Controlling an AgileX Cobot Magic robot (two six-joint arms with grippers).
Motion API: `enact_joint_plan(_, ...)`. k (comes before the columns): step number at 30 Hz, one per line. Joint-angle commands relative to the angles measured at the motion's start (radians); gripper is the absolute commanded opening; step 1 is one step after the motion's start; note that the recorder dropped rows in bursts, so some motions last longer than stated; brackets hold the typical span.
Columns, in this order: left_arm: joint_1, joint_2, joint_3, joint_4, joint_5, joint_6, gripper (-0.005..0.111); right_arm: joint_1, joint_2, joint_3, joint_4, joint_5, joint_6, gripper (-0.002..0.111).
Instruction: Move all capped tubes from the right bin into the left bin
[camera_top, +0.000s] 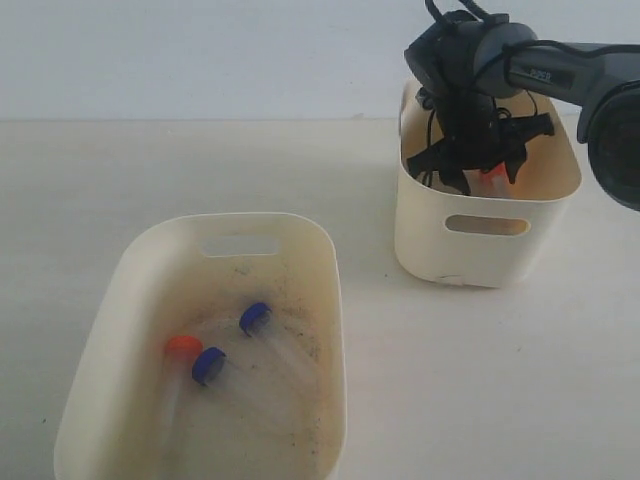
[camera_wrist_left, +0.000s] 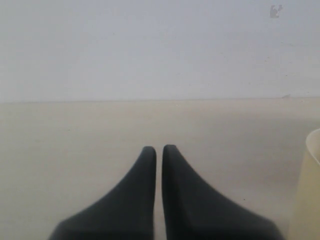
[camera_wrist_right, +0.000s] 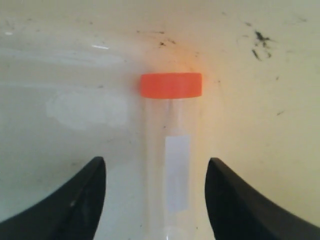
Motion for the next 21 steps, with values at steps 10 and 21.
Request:
enact_joint_plan(10, -0.007, 0.004, -0.004, -0.003, -0.009, -0.004, 0.004, -0.008, -0.044, -0.002, -0.033, 0.005, -0.01, 0.057)
enact_joint_plan(21, -0.007, 0.004, -0.004, -0.003, -0.009, -0.004, 0.004, -0.01, -0.026, -0.002, -0.038, 0.005, -0.017, 0.067)
